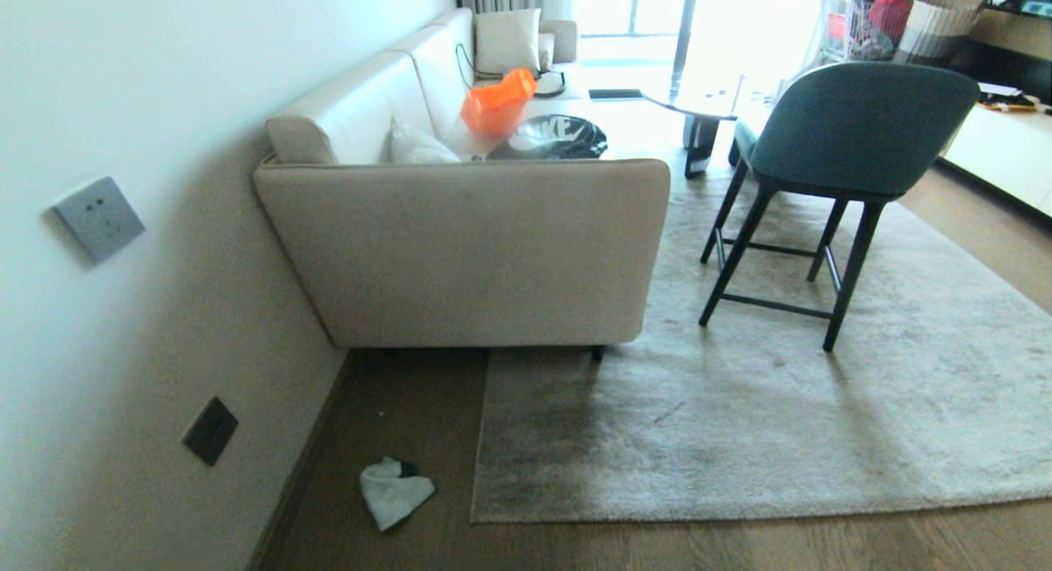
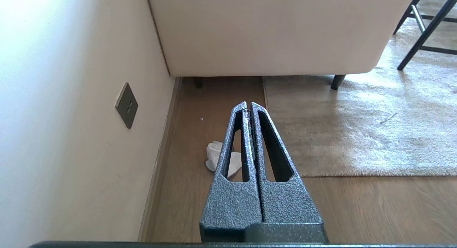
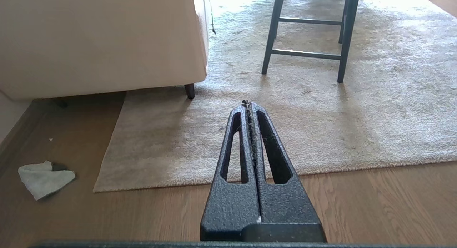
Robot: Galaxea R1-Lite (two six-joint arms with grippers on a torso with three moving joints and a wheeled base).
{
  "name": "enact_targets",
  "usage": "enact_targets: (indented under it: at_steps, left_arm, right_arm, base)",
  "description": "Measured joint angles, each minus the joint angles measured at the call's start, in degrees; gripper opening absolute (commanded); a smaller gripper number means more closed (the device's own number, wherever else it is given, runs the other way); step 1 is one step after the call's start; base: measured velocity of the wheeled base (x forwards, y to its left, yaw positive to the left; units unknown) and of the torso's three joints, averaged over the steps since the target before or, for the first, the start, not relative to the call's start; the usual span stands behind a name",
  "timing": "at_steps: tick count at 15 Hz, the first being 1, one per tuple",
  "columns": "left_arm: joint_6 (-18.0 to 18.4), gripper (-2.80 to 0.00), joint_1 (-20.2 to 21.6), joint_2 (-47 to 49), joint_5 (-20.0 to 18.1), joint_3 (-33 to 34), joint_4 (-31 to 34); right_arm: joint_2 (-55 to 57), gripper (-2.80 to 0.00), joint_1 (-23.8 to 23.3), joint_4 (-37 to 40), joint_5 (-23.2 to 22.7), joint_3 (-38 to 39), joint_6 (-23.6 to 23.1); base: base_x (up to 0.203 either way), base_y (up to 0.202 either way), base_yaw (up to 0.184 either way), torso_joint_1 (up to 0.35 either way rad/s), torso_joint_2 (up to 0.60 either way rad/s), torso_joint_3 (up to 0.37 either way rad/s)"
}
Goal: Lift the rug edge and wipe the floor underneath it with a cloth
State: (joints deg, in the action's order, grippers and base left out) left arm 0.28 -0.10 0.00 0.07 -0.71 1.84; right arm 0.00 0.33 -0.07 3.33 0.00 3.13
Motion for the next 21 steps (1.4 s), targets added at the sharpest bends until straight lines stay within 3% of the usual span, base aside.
enact_targets:
  at_steps: [21]
  left_arm:
    - [0.0, -2.80, 0.0, 0.0, 0.0, 0.0, 0.0]
  right_arm:
    - [0.0, -2.80, 0.0, 0.0, 0.1, 0.0, 1.2]
  base:
    - [0.000, 0.000, 0.000, 0.000, 0.00, 0.000]
